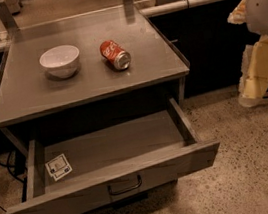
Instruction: Place coke can into top drawer
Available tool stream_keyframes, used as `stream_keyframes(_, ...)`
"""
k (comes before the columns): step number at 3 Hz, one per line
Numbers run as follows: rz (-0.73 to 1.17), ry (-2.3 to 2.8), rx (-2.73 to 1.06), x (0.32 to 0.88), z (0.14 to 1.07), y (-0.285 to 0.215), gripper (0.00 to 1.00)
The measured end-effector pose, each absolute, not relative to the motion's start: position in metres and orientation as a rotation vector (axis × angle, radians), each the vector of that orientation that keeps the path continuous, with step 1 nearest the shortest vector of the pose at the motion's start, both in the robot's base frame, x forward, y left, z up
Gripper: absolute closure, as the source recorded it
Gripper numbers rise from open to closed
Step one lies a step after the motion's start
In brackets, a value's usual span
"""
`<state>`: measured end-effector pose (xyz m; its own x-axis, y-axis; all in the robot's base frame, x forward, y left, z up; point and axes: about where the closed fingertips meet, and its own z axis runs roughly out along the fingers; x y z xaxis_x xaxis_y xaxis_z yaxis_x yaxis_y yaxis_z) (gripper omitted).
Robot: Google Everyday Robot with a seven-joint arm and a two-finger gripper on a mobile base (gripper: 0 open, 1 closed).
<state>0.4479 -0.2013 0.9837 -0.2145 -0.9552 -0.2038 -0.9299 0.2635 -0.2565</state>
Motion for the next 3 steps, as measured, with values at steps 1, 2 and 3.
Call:
stream_keyframes(1,-0.112,2.222,-1.729,0.448,0.984,-0.201,0.0)
stream_keyframes(2,-0.059,2.243,-1.721,0.454,0.98,-0.193,0.0)
stream_keyframes(3,0.163,2.338,-1.692,0.495,0.964,-0.15,0.0)
